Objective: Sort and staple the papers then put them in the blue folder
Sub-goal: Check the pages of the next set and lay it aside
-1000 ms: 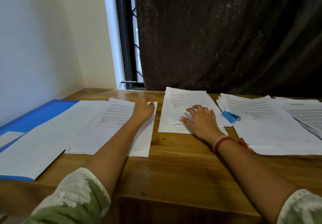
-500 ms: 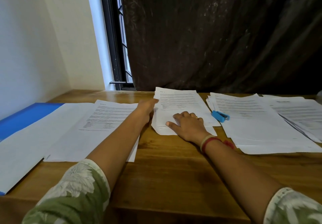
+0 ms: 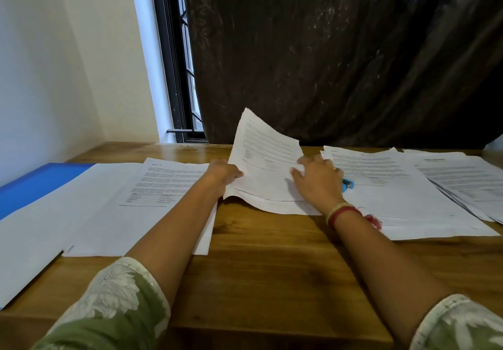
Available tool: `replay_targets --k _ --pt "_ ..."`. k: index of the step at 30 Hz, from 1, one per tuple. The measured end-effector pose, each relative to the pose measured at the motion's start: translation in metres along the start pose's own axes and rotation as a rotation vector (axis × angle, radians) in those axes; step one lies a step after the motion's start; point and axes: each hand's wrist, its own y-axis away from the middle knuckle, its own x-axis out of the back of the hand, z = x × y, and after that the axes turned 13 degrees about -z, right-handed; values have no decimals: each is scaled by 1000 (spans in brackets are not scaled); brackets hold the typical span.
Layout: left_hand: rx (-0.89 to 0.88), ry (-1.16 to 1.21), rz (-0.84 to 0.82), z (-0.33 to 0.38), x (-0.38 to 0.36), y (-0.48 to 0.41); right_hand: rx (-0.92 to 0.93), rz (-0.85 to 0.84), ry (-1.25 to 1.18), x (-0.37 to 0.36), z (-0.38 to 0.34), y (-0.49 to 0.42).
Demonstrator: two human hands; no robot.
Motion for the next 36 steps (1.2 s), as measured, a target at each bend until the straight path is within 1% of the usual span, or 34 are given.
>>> replay_targets --k 1,3,4,6,9,11,15,19,21,22,23,24,25,26,27,28,29,32,34,36 --pt "-4 15 5 1 5 1 -77 30 61 4 12 -2" --pt "-12 74 6 1 15 1 -244 4 116 7 36 -6" --pt "-22 105 -1 1 20 1 -309 -20 94 7 47 -7" --pt "-57 158 -6 -2 29 -4 -384 -58 -1 8 61 -8" --pt "-122 265 -32 -4 35 -4 -376 -42 -124 7 66 -7" --pt "-156 329 -36 -3 33 3 -358 2 -137 7 67 -8" --pt "-165 409 -125 -3 23 9 -424 90 -43 10 76 -10" --pt "-143 371 -196 -3 13 14 -493 19 6 7 87 -8" --pt "-163 334 -193 -5 11 12 -430 83 7 9 84 -9" --pt "-172 314 -183 -6 11 10 -357 164 -103 13 79 -9" --pt "-173 294 -183 -6 12 11 -284 216 -334 20 72 -10" --pt "-174 281 -197 -7 13 10 -229 204 -629 28 64 -10" --pt "-178 270 -225 -8 14 9 -186 121 -930 37 55 -8" --pt "-181 253 -255 -9 14 8 -164 -2 -1171 43 49 -7" --pt "-177 232 -283 -8 13 10 -153 -127 -1309 48 44 -5" --pt "-171 210 -309 -9 13 10 -139 -211 -1342 49 43 -4" --pt "-163 195 -329 -10 13 11 -108 -250 -1308 47 44 -3" --pt "-155 156 -411 -13 15 9 -64 -187 -1081 45 41 -1" --pt "-129 124 -460 -10 17 12 -41 -205 -1064 45 38 2" --pt "-103 162 -464 -8 19 12 -28 -255 -1055 42 36 5"
